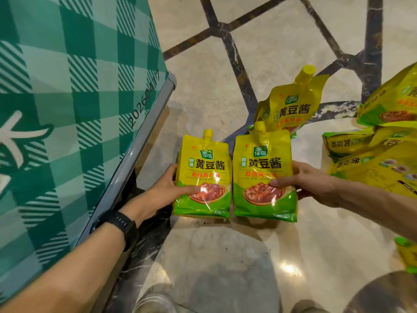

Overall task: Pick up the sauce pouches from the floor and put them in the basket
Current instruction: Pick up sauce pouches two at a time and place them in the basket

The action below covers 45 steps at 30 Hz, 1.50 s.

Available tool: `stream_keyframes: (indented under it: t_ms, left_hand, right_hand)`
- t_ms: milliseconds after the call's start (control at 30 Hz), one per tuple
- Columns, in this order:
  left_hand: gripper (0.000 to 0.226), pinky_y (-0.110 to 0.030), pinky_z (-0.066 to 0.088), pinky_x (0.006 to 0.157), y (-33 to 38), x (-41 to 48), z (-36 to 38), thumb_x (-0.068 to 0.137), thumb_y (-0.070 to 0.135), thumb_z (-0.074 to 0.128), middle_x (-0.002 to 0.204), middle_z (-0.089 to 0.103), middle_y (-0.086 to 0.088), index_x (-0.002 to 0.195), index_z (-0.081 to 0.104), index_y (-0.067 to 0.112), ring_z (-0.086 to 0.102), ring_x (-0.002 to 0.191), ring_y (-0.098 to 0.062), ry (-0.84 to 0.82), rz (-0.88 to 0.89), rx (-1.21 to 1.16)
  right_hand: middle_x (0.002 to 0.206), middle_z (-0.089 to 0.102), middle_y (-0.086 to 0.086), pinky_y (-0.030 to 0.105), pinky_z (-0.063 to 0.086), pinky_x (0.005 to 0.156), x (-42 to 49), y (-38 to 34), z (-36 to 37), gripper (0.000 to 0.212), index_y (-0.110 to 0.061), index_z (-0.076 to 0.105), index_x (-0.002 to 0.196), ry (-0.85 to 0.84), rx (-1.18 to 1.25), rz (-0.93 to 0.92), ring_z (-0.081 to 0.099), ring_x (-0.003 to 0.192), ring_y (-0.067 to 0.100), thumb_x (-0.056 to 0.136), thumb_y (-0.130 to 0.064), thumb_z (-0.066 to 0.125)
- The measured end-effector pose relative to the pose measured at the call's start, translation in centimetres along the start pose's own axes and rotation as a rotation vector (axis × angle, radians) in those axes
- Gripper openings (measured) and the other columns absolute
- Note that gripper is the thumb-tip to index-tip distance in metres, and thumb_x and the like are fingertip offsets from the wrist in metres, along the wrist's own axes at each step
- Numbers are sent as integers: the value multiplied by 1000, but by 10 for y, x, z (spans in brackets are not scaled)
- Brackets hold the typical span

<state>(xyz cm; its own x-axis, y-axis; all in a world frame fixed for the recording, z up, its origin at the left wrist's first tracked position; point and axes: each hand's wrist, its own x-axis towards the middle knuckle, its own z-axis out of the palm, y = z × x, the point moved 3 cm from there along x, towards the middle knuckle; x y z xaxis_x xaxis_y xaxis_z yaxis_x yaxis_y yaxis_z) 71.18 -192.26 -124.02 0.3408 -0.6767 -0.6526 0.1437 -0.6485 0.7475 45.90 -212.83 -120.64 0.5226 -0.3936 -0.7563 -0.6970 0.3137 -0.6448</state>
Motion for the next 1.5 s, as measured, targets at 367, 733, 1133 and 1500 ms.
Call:
stream_keyframes:
  t_ms: [367,733,1133,1500]
  left_hand:
    - [79,-38,54,98,-11,4,10,59,25,93,113,73,6,128,55,23,70,102,-9,61,61,68]
    - [104,-31,45,102,-12,-3,21,59,55,90,121,60,30,146,34,43,61,113,-3,221,138,111]
    - [74,-26,34,110,-5,-13,20,101,32,53,146,35,37,153,5,54,44,131,3,165,287,187]
    - [66,-34,51,98,-11,-5,11,102,8,46,131,56,21,142,30,58,60,115,-5,56,177,69]
  right_hand:
    - [111,75,3,44,59,85,-4,34,29,73,-25,56,127,-16,248,29,73,99,27,63,-17,91]
    - [109,75,4,42,58,85,5,34,40,47,-19,58,126,72,300,29,72,99,28,84,-3,72]
    - [128,64,-10,38,59,87,-9,17,32,102,-53,15,151,211,124,-260,71,103,10,82,-12,78]
    - [126,60,-18,32,58,90,-14,-11,15,68,-42,41,136,97,-281,-421,67,104,0,86,-9,73]
